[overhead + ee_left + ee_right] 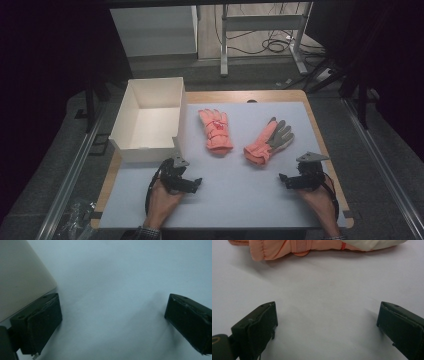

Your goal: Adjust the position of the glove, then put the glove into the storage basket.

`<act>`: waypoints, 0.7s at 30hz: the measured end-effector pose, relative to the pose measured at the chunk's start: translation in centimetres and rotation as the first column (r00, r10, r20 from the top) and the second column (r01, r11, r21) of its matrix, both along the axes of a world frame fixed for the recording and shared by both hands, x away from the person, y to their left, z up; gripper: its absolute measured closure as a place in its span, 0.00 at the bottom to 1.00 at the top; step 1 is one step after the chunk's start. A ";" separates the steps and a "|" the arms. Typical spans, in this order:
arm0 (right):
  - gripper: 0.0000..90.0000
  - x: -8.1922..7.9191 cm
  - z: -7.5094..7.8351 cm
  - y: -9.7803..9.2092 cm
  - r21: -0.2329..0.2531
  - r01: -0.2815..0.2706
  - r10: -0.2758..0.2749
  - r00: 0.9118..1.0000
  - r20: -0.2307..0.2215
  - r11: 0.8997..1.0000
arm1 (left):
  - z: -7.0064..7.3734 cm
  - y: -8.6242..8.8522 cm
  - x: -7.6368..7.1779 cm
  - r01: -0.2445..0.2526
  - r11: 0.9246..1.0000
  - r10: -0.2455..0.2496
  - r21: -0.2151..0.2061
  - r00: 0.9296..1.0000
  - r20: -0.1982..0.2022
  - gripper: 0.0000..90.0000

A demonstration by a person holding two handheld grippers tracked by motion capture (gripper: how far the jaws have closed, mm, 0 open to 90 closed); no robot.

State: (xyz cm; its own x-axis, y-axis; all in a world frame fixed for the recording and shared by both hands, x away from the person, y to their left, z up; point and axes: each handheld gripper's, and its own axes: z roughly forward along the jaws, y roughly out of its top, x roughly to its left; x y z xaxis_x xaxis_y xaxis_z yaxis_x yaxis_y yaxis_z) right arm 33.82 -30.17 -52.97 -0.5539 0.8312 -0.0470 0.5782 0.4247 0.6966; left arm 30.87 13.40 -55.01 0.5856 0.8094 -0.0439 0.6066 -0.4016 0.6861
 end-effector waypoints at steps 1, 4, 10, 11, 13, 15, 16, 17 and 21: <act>0.03 0.0 0.0 0.0 0.001 0.001 -0.001 1.000 0.000 1.000 | 0.0 0.0 0.0 0.000 1.000 0.000 -0.001 1.000 0.001 0.01; 0.04 0.0 0.0 0.0 0.004 0.008 -0.008 1.000 -0.001 1.000 | 0.0 0.0 0.0 0.003 1.000 -0.003 0.004 1.000 0.001 0.01; 0.05 0.0 0.1 0.0 0.005 0.012 -0.012 1.000 0.001 1.000 | 0.0 0.0 0.0 0.002 1.000 -0.002 0.002 1.000 0.002 0.01; 0.06 0.0 0.1 0.0 0.006 0.014 -0.014 1.000 0.002 1.000 | 0.0 0.0 0.0 0.002 1.000 -0.002 0.003 1.000 0.002 0.01; 0.08 -0.1 0.1 0.0 0.006 0.019 -0.019 1.000 0.003 1.000 | 0.0 0.0 0.0 0.002 1.000 -0.002 0.003 1.000 0.002 0.01; 0.12 -0.1 0.2 -0.2 0.009 0.023 -0.023 1.000 0.006 1.000 | 0.0 0.0 0.0 0.002 1.000 -0.002 0.003 1.000 0.002 0.01; 0.14 -0.1 0.3 -0.3 0.013 0.024 -0.024 1.000 0.007 1.000 | 0.0 0.0 0.0 0.002 1.000 -0.002 0.003 1.000 0.002 0.01; 0.16 -0.1 0.4 -0.4 0.025 0.024 -0.024 1.000 0.004 0.999 | 0.0 0.0 0.0 0.002 1.000 -0.002 0.003 1.000 0.002 0.01; 0.19 -0.1 0.9 -0.6 0.068 0.013 -0.012 1.000 -0.003 0.998 | 0.0 0.0 0.0 0.003 1.000 -0.003 0.003 1.000 0.001 0.01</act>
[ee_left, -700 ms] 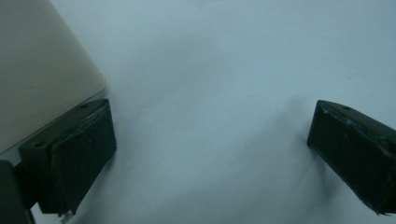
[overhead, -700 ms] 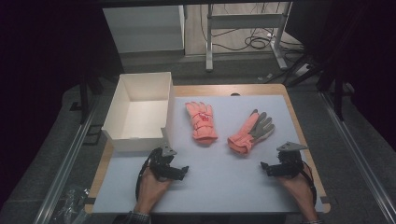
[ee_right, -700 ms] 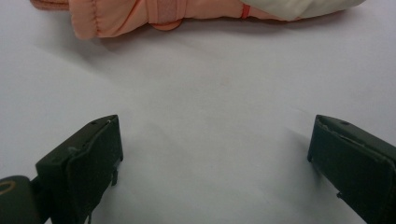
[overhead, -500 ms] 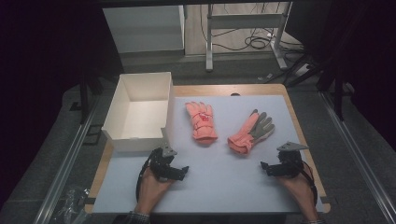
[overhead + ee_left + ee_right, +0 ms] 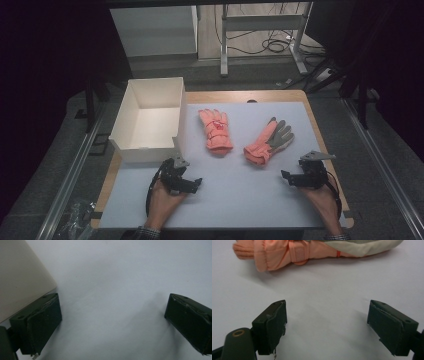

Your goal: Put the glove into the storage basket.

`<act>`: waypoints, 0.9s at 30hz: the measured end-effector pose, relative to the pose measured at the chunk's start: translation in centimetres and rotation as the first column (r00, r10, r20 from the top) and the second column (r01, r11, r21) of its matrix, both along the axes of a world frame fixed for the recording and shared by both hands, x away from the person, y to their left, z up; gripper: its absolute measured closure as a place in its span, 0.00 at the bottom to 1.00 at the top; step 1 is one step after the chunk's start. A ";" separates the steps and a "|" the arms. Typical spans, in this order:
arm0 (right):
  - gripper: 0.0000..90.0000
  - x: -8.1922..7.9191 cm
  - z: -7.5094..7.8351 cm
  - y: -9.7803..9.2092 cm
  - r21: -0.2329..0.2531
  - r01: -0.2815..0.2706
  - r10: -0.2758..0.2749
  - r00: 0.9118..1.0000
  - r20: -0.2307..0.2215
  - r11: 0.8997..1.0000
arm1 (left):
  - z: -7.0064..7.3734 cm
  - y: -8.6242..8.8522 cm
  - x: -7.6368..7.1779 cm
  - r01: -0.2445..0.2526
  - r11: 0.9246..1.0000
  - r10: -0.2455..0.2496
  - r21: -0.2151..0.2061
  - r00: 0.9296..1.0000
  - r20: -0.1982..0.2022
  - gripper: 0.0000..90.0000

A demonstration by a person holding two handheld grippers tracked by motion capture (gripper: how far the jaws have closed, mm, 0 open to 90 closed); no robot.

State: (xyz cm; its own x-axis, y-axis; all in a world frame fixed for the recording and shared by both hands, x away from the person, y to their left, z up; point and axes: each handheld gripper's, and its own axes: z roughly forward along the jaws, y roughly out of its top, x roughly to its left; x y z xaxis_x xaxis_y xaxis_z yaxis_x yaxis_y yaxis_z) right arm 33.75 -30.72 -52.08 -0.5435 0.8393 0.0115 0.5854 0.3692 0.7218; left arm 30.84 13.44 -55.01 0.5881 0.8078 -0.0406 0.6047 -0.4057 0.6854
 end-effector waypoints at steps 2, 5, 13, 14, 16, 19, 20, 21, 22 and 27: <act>0.19 0.1 0.2 0.1 0.004 0.001 -0.001 1.000 -0.001 1.000 | 0.0 0.0 0.0 0.000 1.000 0.000 0.000 1.000 0.000 0.01; 0.19 0.6 0.6 0.2 0.035 0.013 -0.012 1.000 -0.010 0.999 | 0.0 0.0 0.0 0.000 1.000 0.000 0.000 1.000 0.000 0.01; 0.21 1.8 1.9 1.0 0.009 0.012 -0.012 1.000 0.000 1.000 | 0.0 0.0 0.0 -0.001 1.000 0.001 0.000 1.000 0.001 0.01; 0.21 1.9 2.1 1.1 0.012 0.013 -0.013 1.000 -0.001 1.000 | 0.0 0.0 0.0 -0.001 1.000 0.001 0.000 1.000 0.002 0.01; 0.21 2.3 2.5 1.1 0.032 0.020 -0.020 1.000 0.010 0.999 | 0.0 0.0 0.0 -0.001 1.000 0.001 0.000 1.000 0.002 0.01; 0.21 3.0 3.0 1.2 0.052 0.025 -0.025 1.000 0.016 0.998 | 0.0 0.0 0.0 -0.001 1.000 0.001 0.000 1.000 0.002 0.01; 0.21 3.2 3.2 1.2 0.054 0.026 -0.027 0.999 0.019 0.998 | 0.0 0.0 0.0 -0.001 1.000 0.001 0.000 1.000 0.002 0.01; 0.22 3.4 3.3 1.2 0.057 0.027 -0.028 0.999 0.020 0.998 | 0.0 0.0 0.0 -0.001 1.000 0.001 0.000 1.000 0.001 0.01; 0.23 3.6 3.5 1.3 0.052 0.028 -0.029 0.999 0.019 0.998 | 0.0 0.0 0.0 -0.001 1.000 0.001 0.000 1.000 0.002 0.01; 0.29 4.8 4.3 1.4 0.030 0.037 -0.038 0.999 0.036 0.999 | 0.0 0.0 0.0 -0.001 1.000 0.001 0.000 1.000 0.001 0.01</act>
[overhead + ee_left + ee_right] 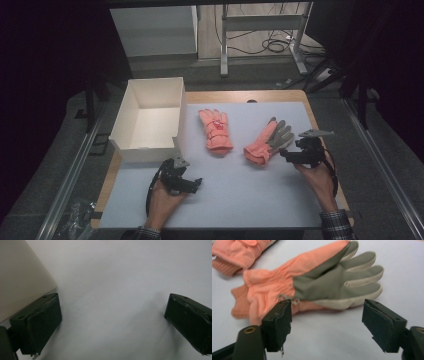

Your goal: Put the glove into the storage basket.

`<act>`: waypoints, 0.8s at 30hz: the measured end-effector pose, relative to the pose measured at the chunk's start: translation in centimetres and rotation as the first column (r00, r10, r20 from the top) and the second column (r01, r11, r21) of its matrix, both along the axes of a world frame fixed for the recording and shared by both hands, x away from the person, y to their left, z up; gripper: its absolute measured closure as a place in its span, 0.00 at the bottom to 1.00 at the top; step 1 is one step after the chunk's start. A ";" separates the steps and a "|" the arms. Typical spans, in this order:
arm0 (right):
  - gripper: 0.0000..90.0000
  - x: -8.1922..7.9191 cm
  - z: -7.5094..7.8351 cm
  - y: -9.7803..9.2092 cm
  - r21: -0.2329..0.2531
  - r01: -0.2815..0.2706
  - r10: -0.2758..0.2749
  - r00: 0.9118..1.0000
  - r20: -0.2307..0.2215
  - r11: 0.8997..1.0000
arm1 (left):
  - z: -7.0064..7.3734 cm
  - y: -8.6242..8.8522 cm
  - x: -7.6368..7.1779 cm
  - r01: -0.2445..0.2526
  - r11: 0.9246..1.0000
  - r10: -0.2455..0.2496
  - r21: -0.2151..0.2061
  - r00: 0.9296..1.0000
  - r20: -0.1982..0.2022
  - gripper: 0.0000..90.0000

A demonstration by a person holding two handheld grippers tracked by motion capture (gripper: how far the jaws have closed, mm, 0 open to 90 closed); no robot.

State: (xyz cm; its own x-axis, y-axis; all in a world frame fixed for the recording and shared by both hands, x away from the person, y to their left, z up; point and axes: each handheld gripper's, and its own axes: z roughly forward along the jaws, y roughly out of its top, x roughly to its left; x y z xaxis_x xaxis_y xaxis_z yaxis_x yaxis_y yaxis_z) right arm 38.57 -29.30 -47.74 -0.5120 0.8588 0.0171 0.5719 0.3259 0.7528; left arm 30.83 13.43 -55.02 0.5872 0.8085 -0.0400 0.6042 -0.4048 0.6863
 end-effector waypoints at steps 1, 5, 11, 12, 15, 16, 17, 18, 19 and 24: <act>0.31 0.3 0.2 0.0 0.001 -0.002 0.002 1.000 0.001 1.000 | 0.0 0.0 0.0 0.000 1.000 0.000 0.000 1.000 0.000 0.01; 0.36 1.6 0.7 0.2 -0.002 -0.005 0.005 1.000 0.008 1.000 | 0.0 0.0 0.0 -0.001 1.000 0.001 0.000 1.000 0.000 0.01; 0.46 3.4 1.0 0.9 0.032 -0.029 0.029 1.000 -0.007 0.999 | 0.0 0.0 0.0 0.000 1.000 0.000 0.000 1.000 0.000 0.01; 0.47 3.7 1.0 1.2 0.029 -0.030 0.030 0.999 -0.010 0.999 | 0.0 0.0 0.0 0.000 1.000 0.000 -0.001 1.000 0.000 0.01; 0.50 4.5 0.5 2.0 0.010 -0.031 0.031 0.999 -0.027 0.999 | 0.0 0.0 0.0 0.000 1.000 0.000 -0.001 1.000 0.000 0.01; 0.51 4.7 0.3 2.2 0.003 -0.028 0.028 0.999 -0.034 1.000 | 0.0 0.0 0.0 0.000 1.000 0.000 -0.001 1.000 0.000 0.01; 0.51 4.9 0.0 2.4 -0.004 -0.023 0.023 0.999 -0.037 1.000 | 0.0 0.0 0.0 0.000 1.000 0.000 -0.001 1.000 0.000 0.01; 0.52 5.2 -0.3 2.5 -0.011 -0.019 0.018 0.999 -0.043 1.000 | 0.0 0.0 0.0 0.000 1.000 0.000 -0.002 1.000 0.000 0.01; 0.53 5.4 -0.6 2.6 -0.017 -0.009 0.008 0.999 -0.054 1.000 | 0.0 0.0 0.0 0.000 1.000 0.000 -0.001 1.000 0.001 0.01; 0.67 6.0 -2.1 3.1 -0.055 -0.006 0.001 0.996 -0.092 0.998 | 0.0 0.0 0.0 0.000 1.000 0.000 -0.001 1.000 0.000 0.01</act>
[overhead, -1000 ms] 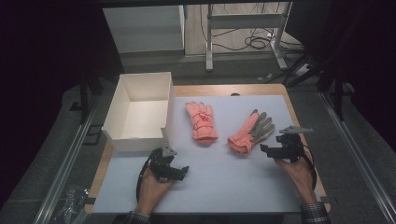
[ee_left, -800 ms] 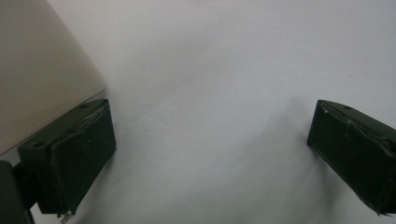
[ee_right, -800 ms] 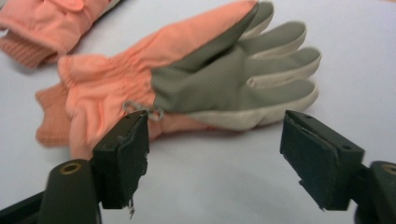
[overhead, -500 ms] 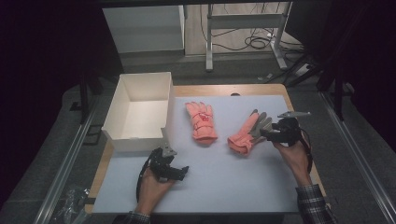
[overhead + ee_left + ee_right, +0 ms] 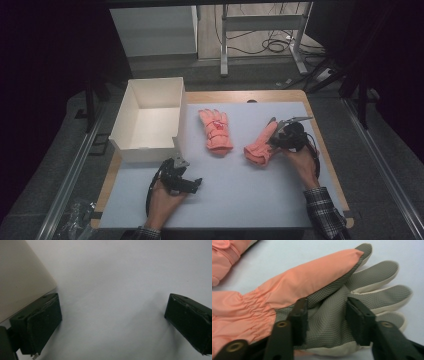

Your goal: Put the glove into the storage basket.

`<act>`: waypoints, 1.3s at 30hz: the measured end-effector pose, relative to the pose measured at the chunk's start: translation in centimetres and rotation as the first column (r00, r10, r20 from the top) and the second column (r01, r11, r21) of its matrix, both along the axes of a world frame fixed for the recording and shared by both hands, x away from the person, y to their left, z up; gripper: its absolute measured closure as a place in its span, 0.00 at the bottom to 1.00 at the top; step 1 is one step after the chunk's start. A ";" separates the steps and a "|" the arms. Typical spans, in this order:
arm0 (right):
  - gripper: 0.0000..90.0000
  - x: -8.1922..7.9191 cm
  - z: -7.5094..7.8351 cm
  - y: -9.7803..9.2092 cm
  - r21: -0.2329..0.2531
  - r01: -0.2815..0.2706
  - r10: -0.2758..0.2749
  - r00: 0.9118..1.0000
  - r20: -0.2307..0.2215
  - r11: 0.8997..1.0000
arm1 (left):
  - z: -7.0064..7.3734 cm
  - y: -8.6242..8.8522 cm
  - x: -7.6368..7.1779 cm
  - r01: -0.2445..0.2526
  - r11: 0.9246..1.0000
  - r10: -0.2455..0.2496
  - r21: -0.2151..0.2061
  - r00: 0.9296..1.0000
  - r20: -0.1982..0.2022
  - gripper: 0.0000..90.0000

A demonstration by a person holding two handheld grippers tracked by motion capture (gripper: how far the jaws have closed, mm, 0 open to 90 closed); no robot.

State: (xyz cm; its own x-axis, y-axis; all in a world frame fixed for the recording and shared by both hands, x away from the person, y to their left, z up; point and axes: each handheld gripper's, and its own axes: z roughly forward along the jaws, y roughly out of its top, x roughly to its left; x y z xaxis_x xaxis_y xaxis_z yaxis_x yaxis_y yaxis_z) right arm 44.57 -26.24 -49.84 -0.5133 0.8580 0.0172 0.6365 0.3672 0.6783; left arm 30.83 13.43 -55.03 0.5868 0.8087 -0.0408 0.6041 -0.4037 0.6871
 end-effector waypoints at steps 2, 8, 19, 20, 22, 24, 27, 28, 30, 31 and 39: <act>0.78 0.0 -0.2 0.1 -0.019 -0.002 0.002 1.000 0.007 1.000 | 0.0 0.0 0.0 0.000 1.000 0.000 0.000 1.000 0.000 0.01; 0.95 -0.1 -0.2 0.0 0.022 0.009 -0.009 1.000 -0.003 1.000 | 0.0 0.0 0.0 0.000 1.000 0.000 0.000 1.000 0.000 0.01; 0.97 -1.0 1.0 -1.0 0.109 -0.031 0.031 1.000 0.003 0.994 | 0.0 0.0 0.0 0.000 1.000 0.000 0.000 1.000 0.000 0.01; 0.97 -1.2 1.2 -1.1 0.118 -0.034 0.034 0.999 0.002 0.992 | 0.0 0.0 0.0 0.000 1.000 0.000 0.000 1.000 0.000 0.01; 0.97 -1.4 1.6 -1.3 0.129 -0.047 0.046 0.999 0.004 0.991 | 0.0 0.0 0.0 0.000 1.000 0.000 -0.001 1.000 0.000 0.01; 0.97 -1.7 2.0 -1.4 0.139 -0.054 0.054 0.999 0.004 0.989 | 0.0 0.0 0.0 0.000 1.000 0.000 -0.001 1.000 0.000 0.01; 0.97 -2.2 2.5 -1.7 0.156 -0.067 0.067 0.998 0.005 0.985 | 0.0 0.0 0.0 0.000 1.000 0.000 -0.001 1.000 0.000 0.01; 0.97 -2.4 2.7 -1.8 0.163 -0.074 0.074 0.997 0.005 0.984 | 0.0 0.0 0.0 0.000 1.000 0.000 -0.001 1.000 0.000 0.01; 0.97 -2.8 3.1 -1.9 0.181 -0.090 0.091 0.996 0.003 0.979 | 0.0 0.0 0.0 -0.001 1.000 0.001 -0.002 1.000 0.001 0.01; 0.97 -3.0 3.2 -2.0 0.191 -0.096 0.097 0.995 0.002 0.977 | 0.0 0.0 0.0 -0.001 1.000 0.001 -0.002 1.000 0.000 0.01; 0.97 -5.1 4.7 -1.5 0.254 -0.198 0.204 0.979 0.003 0.947 | 0.0 0.0 0.0 0.001 1.000 -0.001 0.001 1.000 0.000 0.01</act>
